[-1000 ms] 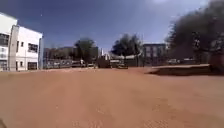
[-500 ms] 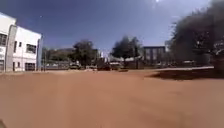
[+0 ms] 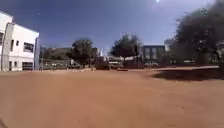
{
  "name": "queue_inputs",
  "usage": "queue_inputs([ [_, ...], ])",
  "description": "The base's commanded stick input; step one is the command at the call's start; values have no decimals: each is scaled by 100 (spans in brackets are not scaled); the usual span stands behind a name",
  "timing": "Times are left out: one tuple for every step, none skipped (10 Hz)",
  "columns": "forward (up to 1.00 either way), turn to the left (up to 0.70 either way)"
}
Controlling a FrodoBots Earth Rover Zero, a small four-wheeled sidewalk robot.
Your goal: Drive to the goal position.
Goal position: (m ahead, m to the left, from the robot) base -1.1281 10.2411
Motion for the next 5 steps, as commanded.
queue_inputs([
  [100,40],
  [100,40],
  [100,0],
  [100,0],
  [100,0],
])
